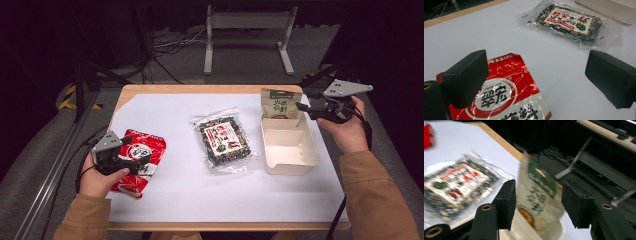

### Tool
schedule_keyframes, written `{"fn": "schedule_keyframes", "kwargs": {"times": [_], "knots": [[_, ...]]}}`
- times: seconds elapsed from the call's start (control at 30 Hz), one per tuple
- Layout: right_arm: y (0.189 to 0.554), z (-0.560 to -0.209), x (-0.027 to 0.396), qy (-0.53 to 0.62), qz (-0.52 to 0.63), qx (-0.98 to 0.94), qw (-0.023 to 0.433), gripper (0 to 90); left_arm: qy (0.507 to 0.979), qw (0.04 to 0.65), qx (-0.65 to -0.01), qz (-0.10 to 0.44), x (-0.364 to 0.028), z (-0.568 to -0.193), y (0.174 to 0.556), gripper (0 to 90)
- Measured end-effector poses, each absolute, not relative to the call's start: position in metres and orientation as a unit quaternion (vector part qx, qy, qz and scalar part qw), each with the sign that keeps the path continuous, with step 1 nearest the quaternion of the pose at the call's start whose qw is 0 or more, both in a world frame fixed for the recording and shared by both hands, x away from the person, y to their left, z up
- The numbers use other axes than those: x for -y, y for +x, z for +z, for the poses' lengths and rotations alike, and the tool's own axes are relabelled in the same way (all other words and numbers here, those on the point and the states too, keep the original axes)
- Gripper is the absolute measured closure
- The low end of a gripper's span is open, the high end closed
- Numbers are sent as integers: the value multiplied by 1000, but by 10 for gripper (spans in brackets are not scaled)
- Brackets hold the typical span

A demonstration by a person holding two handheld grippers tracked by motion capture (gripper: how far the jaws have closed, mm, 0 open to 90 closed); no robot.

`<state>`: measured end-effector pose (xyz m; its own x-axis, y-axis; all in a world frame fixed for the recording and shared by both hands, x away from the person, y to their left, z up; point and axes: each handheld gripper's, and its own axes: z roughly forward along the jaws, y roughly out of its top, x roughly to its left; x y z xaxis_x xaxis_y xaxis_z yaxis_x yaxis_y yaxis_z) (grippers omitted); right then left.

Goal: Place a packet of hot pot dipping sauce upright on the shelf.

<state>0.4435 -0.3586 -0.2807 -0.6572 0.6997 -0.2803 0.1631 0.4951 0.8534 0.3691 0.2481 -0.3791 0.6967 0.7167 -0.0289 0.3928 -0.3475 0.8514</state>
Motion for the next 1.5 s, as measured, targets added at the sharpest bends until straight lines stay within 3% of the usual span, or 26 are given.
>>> {"fn": "schedule_keyframes", "kwargs": {"times": [0.27,0.57,1.5], "knots": [[409,-282,338,294,486,-787,242,388,800,442,-361,187,-252,-376,368,70],[376,-297,317,303,521,-771,206,373,799,449,-360,175,-256,-372,363,98],[341,-338,262,254,496,-817,150,352,814,443,-353,131,-287,-359,366,88]]}}
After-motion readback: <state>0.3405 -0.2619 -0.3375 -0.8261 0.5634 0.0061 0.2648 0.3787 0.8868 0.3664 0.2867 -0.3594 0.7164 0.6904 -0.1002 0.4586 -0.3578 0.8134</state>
